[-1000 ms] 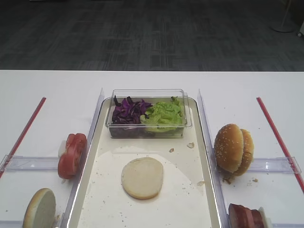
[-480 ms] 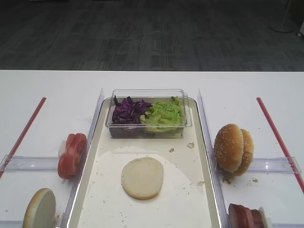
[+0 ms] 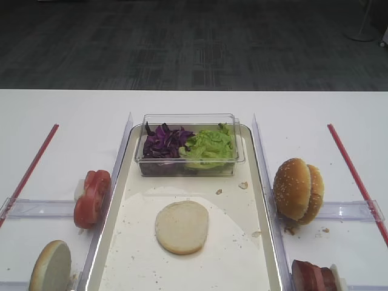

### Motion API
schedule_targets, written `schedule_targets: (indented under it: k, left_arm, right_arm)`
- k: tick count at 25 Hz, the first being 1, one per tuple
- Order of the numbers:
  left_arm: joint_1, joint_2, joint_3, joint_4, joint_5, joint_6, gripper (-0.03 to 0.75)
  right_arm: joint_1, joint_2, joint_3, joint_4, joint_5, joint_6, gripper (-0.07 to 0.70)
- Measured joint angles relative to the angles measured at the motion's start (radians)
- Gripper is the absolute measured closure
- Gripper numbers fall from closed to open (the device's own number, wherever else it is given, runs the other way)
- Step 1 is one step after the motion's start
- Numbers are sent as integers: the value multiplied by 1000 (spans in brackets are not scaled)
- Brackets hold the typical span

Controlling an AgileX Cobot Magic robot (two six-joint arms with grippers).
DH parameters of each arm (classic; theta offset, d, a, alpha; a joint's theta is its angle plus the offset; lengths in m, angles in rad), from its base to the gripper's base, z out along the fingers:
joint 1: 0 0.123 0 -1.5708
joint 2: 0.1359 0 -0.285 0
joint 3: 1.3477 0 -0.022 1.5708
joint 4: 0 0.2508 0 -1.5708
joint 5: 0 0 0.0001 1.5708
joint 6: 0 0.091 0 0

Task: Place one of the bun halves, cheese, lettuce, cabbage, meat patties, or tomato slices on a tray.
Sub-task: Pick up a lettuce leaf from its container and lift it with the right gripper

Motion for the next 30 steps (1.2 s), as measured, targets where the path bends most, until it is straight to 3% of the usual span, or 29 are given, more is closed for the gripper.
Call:
schedule_targets:
  k: [13, 30]
  left_arm:
    - [0, 0, 0, 0, 0, 0, 97]
    - [0, 0, 0, 0, 0, 0, 97]
  right_arm:
    - [0, 45, 0, -5, 4, 4, -46]
    - [0, 673, -9, 52, 2, 21, -46]
